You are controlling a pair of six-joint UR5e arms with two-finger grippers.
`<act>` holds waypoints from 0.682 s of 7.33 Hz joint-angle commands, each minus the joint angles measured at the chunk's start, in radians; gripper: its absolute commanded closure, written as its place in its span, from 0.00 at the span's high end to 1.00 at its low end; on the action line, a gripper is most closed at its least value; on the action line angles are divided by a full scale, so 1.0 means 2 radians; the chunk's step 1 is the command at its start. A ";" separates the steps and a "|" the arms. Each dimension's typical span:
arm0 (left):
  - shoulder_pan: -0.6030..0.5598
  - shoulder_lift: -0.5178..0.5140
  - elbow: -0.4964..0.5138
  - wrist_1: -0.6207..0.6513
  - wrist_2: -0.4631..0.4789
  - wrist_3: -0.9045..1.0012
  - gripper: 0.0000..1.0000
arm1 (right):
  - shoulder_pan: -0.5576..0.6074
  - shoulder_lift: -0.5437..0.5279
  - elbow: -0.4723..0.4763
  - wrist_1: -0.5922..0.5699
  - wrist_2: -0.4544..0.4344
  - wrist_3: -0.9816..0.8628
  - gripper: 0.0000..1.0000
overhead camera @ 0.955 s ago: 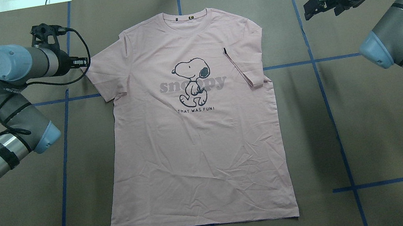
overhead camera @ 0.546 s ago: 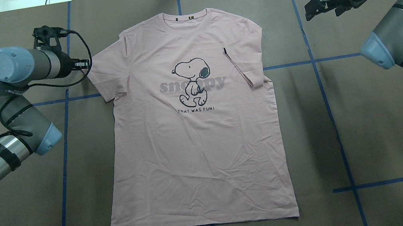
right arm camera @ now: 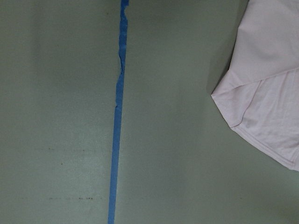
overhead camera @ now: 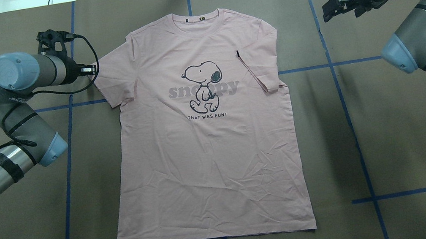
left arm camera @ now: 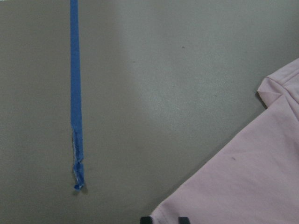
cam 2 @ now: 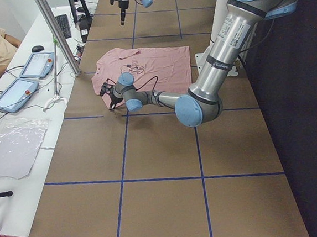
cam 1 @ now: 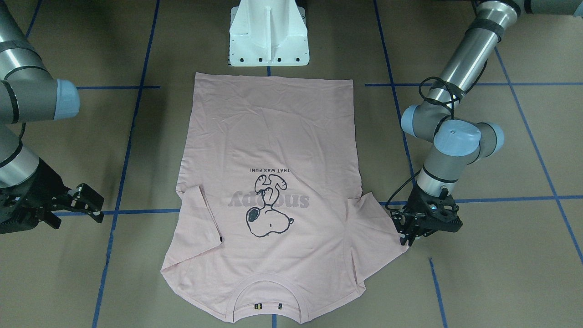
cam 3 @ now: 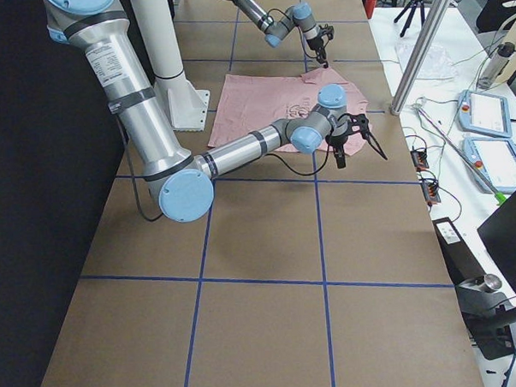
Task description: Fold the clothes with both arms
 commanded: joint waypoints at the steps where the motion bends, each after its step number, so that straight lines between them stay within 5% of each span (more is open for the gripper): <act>1: 0.000 -0.001 -0.007 0.000 0.000 0.004 0.00 | 0.000 0.000 0.000 0.000 0.000 0.000 1.00; 3: 0.000 -0.001 -0.045 0.018 -0.005 0.003 0.00 | 0.000 0.000 0.000 0.000 0.000 0.000 1.00; 5: 0.001 -0.005 -0.148 0.156 -0.005 -0.004 0.00 | 0.000 0.000 0.001 0.000 -0.001 0.000 1.00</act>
